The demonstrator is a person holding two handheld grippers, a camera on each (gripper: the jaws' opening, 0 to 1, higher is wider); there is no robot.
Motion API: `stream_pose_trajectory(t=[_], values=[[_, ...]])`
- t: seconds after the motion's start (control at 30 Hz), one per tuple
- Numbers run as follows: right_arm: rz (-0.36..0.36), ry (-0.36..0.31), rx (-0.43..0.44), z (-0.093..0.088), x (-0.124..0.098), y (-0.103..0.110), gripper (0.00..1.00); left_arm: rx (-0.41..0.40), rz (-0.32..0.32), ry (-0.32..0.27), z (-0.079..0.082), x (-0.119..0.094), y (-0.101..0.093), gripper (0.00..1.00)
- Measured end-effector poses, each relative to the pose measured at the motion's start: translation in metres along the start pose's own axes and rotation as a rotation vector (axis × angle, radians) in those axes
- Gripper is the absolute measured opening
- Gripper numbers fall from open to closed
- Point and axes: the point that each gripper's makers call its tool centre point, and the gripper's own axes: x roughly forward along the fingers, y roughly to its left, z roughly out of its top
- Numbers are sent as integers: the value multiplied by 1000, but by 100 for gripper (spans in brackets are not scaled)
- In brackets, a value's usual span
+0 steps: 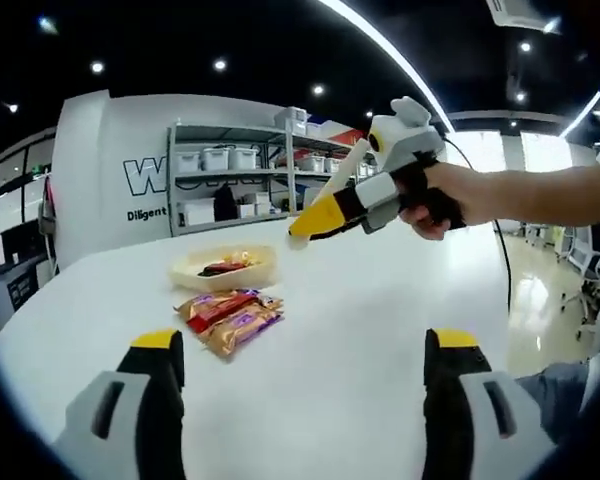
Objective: Place the target food into the container with the food tongs after gripping and lifting it, then release it inside without dropping or visibly crushing the food.
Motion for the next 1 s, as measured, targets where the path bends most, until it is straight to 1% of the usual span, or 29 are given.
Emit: stream_pose_trajectory(t=[0.07, 0.1, 0.23, 0.3, 0.37, 0.4, 0.43, 0.47, 0.53, 0.6, 0.63, 0.67, 0.7, 0.73, 0.77, 0.8, 0.83, 0.9, 0.93, 0.97, 1.0], values=[[-9, 17, -17, -8, 2, -1, 19, -24, -20, -16, 6, 0, -3, 99], [-15, 22, -23, -10, 3, -3, 19, -59, -33, -30, 9, 0, -4, 99], [-17, 25, -20, -7, 5, -9, 20, -67, -39, -32, 4, -1, -1, 99], [-16, 33, -30, -6, 7, -11, 20, -75, -38, -49, 8, -3, 0, 99], [1, 39, -41, -5, 9, -8, 20, -91, -37, -52, 10, -3, 1, 99], [49, 53, -60, -6, 13, -1, 20, -106, -42, -64, 12, -3, 2, 99], [104, 72, -92, -9, 15, 11, 20, -101, -42, -65, 12, -3, 3, 99], [122, 73, -117, -10, 17, 16, 19, -98, -41, -61, 12, -4, 4, 99], [152, 102, -183, -13, 25, 23, 19, -93, -43, -59, 13, -6, 6, 99], [162, 111, -221, -14, 32, 27, 19, -93, -35, -59, 13, -8, 10, 99], [155, 118, -262, -13, 37, 26, 19, -89, -34, -57, 13, -8, 13, 99], [162, 129, -341, -14, 43, 26, 20, -88, -36, -57, 14, -9, 14, 99], [174, 133, -387, -14, 46, 28, 19, -100, -37, -57, 13, -9, 16, 99], [196, 133, -398, -14, 49, 31, 19, -104, -35, -55, 11, -10, 17, 99], [207, 159, -397, -17, 52, 33, 19, -96, -24, -46, 9, -11, 18, 99], [205, 169, -406, -17, 54, 33, 19, -67, 5, -31, 5, -12, 20, 99], [210, 178, -434, -17, 57, 33, 19, -32, 28, -24, 4, -14, 23, 99], [229, 204, -460, -20, 59, 36, 20, -59, 18, -46, 6, -14, 18, 99], [237, 217, -498, -22, 60, 36, 20, -57, 20, -42, 6, -14, 18, 99], [246, 220, -533, -23, 61, 38, 20, -37, 31, -30, 4, -14, 19, 99], [265, 227, -585, -25, 62, 41, 20, -39, 28, -32, 3, -13, 19, 99]])
